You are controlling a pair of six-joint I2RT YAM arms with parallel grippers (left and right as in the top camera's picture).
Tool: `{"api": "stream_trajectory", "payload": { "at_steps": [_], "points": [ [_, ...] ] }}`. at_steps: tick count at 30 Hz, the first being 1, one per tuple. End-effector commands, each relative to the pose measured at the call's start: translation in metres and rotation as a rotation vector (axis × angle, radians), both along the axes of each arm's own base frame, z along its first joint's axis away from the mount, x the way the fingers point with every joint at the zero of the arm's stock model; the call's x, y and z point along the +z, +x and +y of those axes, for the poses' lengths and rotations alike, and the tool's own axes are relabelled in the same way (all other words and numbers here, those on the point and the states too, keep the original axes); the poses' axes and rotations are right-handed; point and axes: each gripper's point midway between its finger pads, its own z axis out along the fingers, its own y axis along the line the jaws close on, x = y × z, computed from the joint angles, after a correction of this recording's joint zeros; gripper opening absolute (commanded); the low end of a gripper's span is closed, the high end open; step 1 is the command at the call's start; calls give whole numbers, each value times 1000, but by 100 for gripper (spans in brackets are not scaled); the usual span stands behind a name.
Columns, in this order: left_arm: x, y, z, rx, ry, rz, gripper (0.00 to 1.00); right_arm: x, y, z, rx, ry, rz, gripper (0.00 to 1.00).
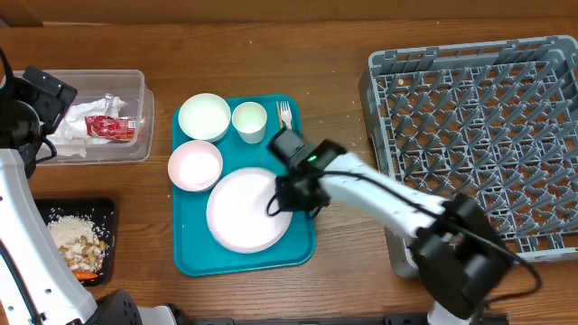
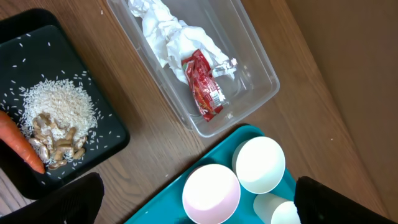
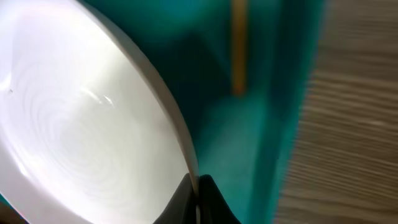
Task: Sort waste into correct bins and load items into the dishwasher
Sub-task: 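Lift the white plate and carry it into the grey dish rack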
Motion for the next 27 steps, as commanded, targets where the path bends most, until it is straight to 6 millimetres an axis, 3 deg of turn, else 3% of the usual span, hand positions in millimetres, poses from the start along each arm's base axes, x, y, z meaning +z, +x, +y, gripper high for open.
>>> {"api": "stream_trajectory", "payload": {
  "at_steps": [1, 4, 6, 7, 8, 9, 10, 13, 18, 20, 24, 27],
  "points": [
    [0, 0, 0, 14, -9, -3, 100, 60, 24, -17, -6, 87, -133, 4],
    [0, 0, 0, 15, -9, -4, 100, 90, 40, -62, -86, 55, -216, 4],
    [0, 0, 0, 14, -9, -3, 100, 111, 55, -111, -183, -25, -302, 4],
    [0, 0, 0, 14, -9, -3, 100, 118, 59, -124, -202, -43, -329, 4],
    [0, 0, 0, 14, -9, -3, 100, 133, 67, -156, -256, -77, -392, 4],
    [0, 0, 0, 14, -9, -3, 100, 140, 71, -171, -290, -96, -421, 4],
    [0, 0, 0, 14, -9, -3, 100, 155, 78, -206, -372, -143, -484, 4],
    [0, 0, 0, 14, -9, -3, 100, 179, 89, -280, -576, -272, -597, 4],
    [0, 0, 0, 14, -9, -4, 100, 199, 106, -357, -795, -461, -723, 4],
    [0, 0, 0, 14, -9, -3, 100, 207, 116, -396, -895, -630, -791, 4],
    [0, 0, 0, 15, -9, -3, 100, 210, 138, -433, -810, -980, -817, 4],
    [0, 0, 0, 15, -9, -3, 100, 202, 153, -435, -705, -1040, -800, 4]
  ]
}}
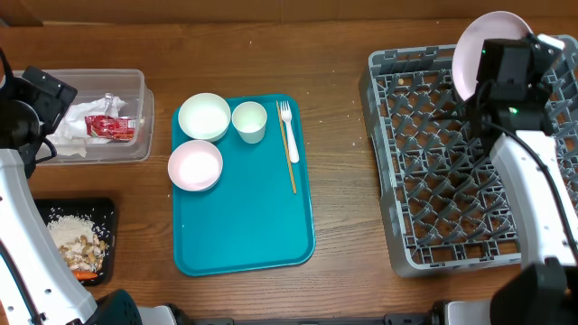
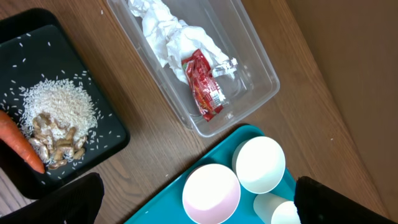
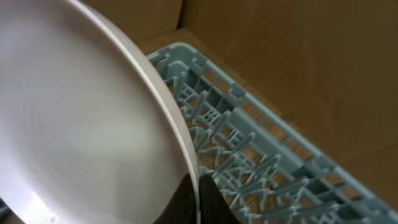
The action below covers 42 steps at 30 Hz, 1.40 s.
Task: Sort waste into correct bins and load items into the dishwasher
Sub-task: 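Lift the white plate and carry it into the grey dish rack, then move the right gripper back to the pink bowl and grasp its rim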
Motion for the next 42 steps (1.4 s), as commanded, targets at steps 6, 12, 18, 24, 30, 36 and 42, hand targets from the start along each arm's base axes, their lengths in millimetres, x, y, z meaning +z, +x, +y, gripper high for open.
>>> {"api": "stream_trajectory", "payload": {
  "at_steps": [6, 12, 18, 24, 30, 36, 42],
  "points": [
    [0, 0, 0, 14, -8, -4, 100, -3, 12, -14, 12, -157, 128, 6],
    [0, 0, 0, 14, -8, -4, 100, -18, 19, 2, 94, -74, 134, 18],
    [0, 0, 0, 15, -9, -4, 100, -12, 27, 29, 155, -76, 116, 52],
    [0, 0, 0, 15, -9, -4, 100, 64, 37, 89, 258, -30, -32, 90],
    [0, 0, 0, 15, -9, -4, 100, 125, 34, 115, 353, 96, -132, 95],
    [0, 0, 0, 14, -8, -4, 100, 110, 34, 181, 664, 341, -67, 96],
    [0, 0, 0, 14, -8, -4, 100, 98, 13, 315, 1217, 798, 11, 86]
  ]
}}
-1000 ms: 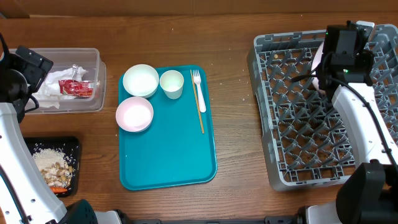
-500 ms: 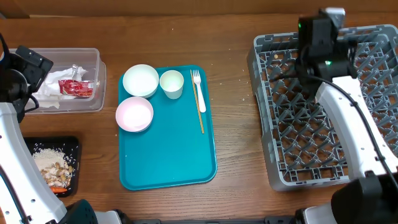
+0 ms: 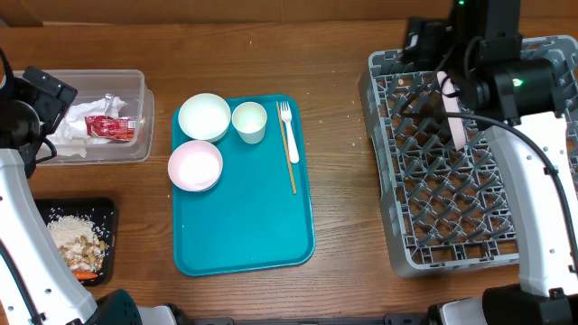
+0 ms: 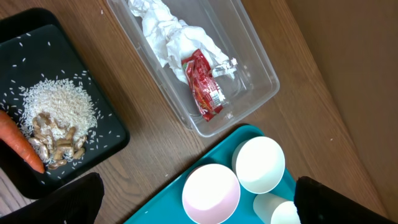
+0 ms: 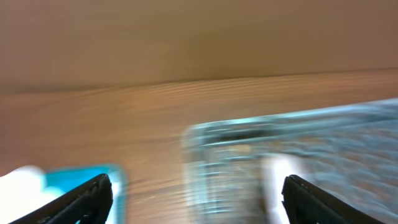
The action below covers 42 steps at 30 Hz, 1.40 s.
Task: Sort waste into correct bins and load items into the dishwasher
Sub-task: 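Move the right gripper back to the pink bowl and grasp its rim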
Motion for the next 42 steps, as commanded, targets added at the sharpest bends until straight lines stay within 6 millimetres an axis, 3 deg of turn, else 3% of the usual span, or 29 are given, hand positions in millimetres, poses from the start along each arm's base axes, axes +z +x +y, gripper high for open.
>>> {"api": "stream_trajectory", "payload": {
  "at_steps": [1, 6, 7, 9, 12, 13, 19, 22, 25, 30, 36, 42],
  "points": [
    [0, 0, 0, 12, -7, -3, 100, -1, -20, 98, 401, 294, 81, 85],
    [0, 0, 0, 12, -7, -3, 100, -66, -21, 170, 495, 308, 254, 81],
    [0, 0, 0, 12, -7, -3, 100, -84, -30, 194, 549, 284, 292, 81],
    [0, 0, 0, 12, -7, -3, 100, -98, -47, 225, 637, 233, 307, 81],
    [0, 0, 0, 12, -7, -3, 100, -107, -75, 263, 688, 133, 294, 82],
    [0, 0, 0, 12, -7, -3, 100, -114, -96, 287, 698, 81, 297, 82],
    [0, 0, 0, 12, -7, -3, 100, -165, -143, 360, 745, 71, 374, 81],
    [0, 0, 0, 12, -7, -3, 100, -200, -139, 372, 677, 69, 419, 74],
    [0, 0, 0, 12, -7, -3, 100, -228, -126, 366, 530, 57, 458, 69],
    [0, 0, 0, 12, -7, -3, 100, -266, -111, 361, 336, 79, 503, 74],
    [0, 0, 0, 12, -7, -3, 100, -302, -106, 353, 246, 45, 535, 72],
    [0, 0, 0, 12, -7, -3, 100, -310, -111, 334, 205, -28, 565, 44]
  ]
}}
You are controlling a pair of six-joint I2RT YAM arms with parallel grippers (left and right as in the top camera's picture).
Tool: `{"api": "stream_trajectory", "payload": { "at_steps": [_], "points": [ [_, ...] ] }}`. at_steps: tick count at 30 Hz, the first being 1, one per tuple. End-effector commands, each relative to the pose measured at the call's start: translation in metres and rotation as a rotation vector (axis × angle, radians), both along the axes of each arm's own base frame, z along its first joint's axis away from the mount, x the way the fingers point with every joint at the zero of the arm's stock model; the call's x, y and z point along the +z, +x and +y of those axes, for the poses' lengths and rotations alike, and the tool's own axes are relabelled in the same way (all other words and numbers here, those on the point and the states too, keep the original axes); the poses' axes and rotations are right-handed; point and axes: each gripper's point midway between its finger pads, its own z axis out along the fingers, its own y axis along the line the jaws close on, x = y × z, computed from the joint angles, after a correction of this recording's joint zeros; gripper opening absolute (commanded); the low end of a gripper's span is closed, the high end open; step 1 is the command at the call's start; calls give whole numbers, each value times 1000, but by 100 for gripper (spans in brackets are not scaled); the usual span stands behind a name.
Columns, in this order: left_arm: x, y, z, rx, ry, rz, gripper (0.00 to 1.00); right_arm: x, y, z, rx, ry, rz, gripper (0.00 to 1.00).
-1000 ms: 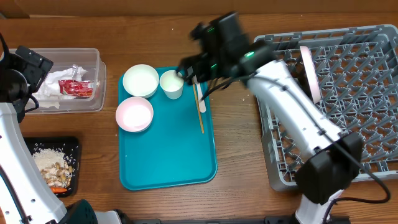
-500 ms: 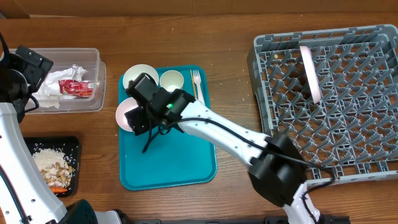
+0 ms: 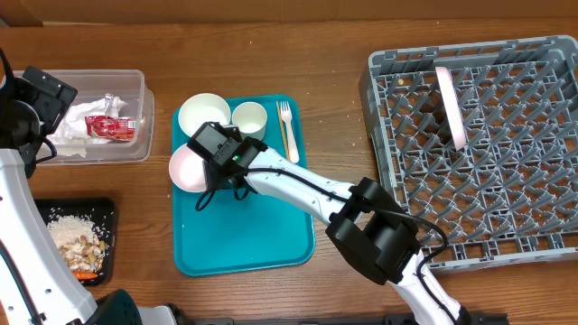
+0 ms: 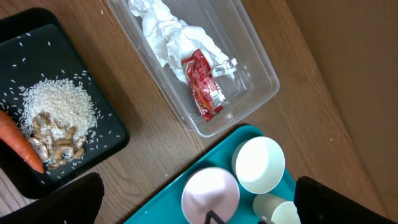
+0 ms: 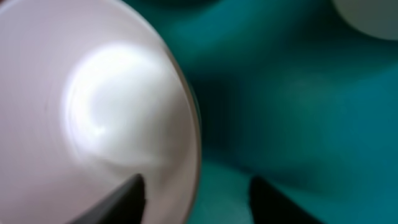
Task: Sort waste into correct bins and load items into the dishwasher
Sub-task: 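Move the right gripper back to the pink bowl and grasp its rim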
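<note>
A pink bowl [image 3: 191, 168] sits on the left of the teal tray [image 3: 253, 244], next to a white bowl [image 3: 204, 115], a cup [image 3: 249, 119] and a fork [image 3: 289, 135]. My right gripper [image 3: 215, 168] is open at the pink bowl. In the right wrist view its fingers [image 5: 127, 199] straddle the pink bowl's rim [image 5: 186, 124], one inside and one outside. A pale plate [image 3: 449, 106] stands on edge in the grey dishwasher rack [image 3: 379, 81]. My left gripper [image 3: 45, 95] hangs open high over the bins, holding nothing.
A clear bin [image 4: 261, 93] at the far left holds crumpled tissue [image 4: 168, 37] and a red wrapper [image 4: 204, 87]. Below it a black tray [image 4: 112, 134] holds rice, food scraps and a carrot. The rack fills the right side of the table.
My right gripper was open above the rack beside the standing plate. Now it is across the table on the tray, open around the pink bowl's rim. The left arm has not moved.
First my right gripper was shut on the plate's rim on the tray. Then it held the plate above the rack's far edge. Later the plate stood in the rack with the gripper open above. Now the gripper is at the pink bowl.
</note>
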Motion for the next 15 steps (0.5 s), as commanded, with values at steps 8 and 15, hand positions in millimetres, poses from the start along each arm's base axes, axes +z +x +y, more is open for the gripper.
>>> {"api": "stream_trajectory", "payload": {
  "at_steps": [8, 15],
  "points": [
    [0, 0, 0, 12, -7, -3, 100, 40, 6, -61, -101, -165, -33, 26],
    [0, 0, 0, 12, -7, -3, 100, 91, 9, -168, -227, -466, -80, 27]
  ]
}}
